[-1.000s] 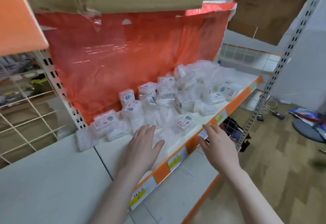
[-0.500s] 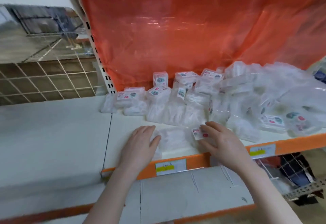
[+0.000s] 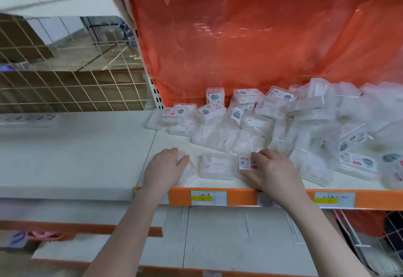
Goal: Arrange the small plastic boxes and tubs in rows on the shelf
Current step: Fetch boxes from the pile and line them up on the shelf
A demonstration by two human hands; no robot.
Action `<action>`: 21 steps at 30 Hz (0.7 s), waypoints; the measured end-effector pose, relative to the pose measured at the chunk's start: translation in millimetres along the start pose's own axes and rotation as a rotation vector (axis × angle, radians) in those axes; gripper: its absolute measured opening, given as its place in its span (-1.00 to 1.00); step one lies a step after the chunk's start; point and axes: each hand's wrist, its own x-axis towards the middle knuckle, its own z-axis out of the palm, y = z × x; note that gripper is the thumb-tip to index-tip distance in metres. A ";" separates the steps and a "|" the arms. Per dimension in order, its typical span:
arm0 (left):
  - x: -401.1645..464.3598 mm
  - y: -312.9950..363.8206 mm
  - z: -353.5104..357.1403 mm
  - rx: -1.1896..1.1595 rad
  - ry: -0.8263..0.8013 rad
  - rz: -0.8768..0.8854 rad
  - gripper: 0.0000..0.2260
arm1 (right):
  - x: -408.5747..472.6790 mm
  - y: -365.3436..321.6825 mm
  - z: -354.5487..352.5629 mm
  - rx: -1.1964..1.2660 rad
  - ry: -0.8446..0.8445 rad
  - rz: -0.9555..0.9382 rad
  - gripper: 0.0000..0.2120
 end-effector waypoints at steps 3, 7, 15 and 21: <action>-1.0 -10.7 -9.0 -0.104 -0.079 0.138 -0.54 | 0.2 0.7 0.1 -0.001 0.001 -0.003 -0.60; -0.9 -25.4 -23.5 -0.098 -0.236 0.389 -0.50 | 0.8 1.7 -3.1 0.015 -0.061 -0.013 -0.52; 7.1 -37.3 -36.9 -0.023 -0.373 0.458 -0.39 | 4.0 0.7 -4.3 0.016 -0.124 -0.001 -0.47; -0.8 -31.5 -26.6 0.151 -0.195 0.433 -0.39 | -0.1 -4.5 0.8 -0.047 -0.079 0.051 -0.49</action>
